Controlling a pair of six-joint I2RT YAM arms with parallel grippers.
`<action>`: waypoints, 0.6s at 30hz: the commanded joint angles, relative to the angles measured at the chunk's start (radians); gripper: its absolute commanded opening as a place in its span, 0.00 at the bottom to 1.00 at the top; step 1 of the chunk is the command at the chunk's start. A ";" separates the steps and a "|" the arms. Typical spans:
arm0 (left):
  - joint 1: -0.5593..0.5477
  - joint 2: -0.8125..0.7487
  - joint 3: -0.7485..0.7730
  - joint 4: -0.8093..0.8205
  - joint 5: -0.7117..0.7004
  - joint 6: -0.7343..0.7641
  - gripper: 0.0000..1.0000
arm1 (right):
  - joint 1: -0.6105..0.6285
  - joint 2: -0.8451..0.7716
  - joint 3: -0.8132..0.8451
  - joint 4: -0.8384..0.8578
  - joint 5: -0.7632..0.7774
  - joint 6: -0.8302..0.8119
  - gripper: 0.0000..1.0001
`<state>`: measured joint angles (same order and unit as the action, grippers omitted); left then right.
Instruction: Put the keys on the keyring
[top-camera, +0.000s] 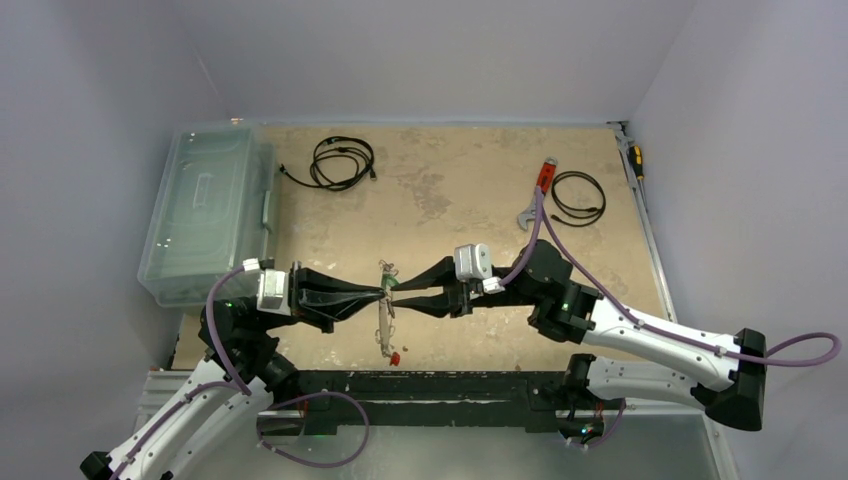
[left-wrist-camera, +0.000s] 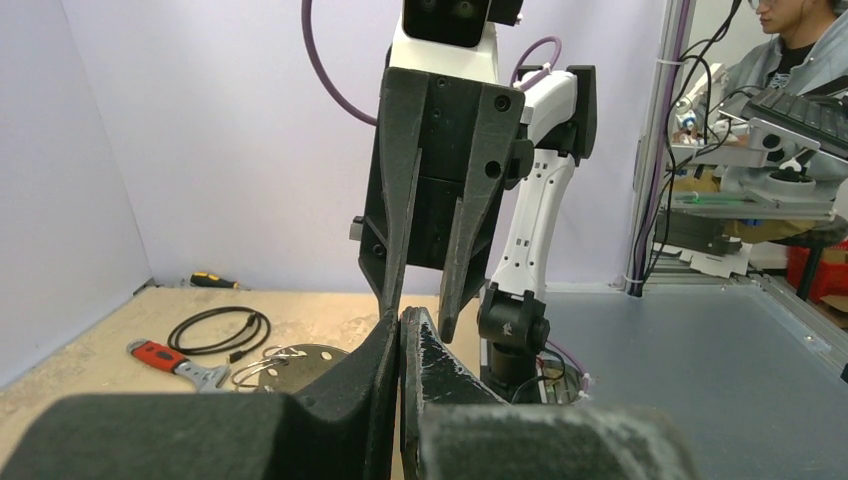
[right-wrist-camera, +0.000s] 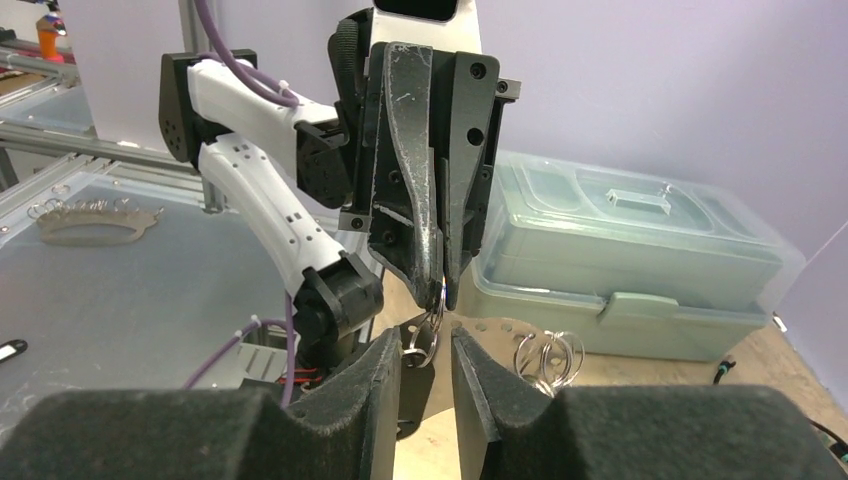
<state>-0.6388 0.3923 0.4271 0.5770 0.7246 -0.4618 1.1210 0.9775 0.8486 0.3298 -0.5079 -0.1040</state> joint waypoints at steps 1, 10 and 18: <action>0.009 -0.010 0.002 0.066 -0.016 -0.016 0.00 | 0.003 0.009 0.021 0.053 0.003 0.006 0.27; 0.014 -0.013 0.001 0.068 -0.019 -0.018 0.00 | 0.003 0.043 0.027 0.083 -0.007 0.016 0.24; 0.016 -0.012 -0.001 0.070 -0.020 -0.019 0.00 | 0.003 0.052 0.034 0.092 -0.018 0.020 0.23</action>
<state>-0.6346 0.3885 0.4271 0.5827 0.7246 -0.4633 1.1210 1.0275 0.8486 0.3710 -0.5159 -0.0956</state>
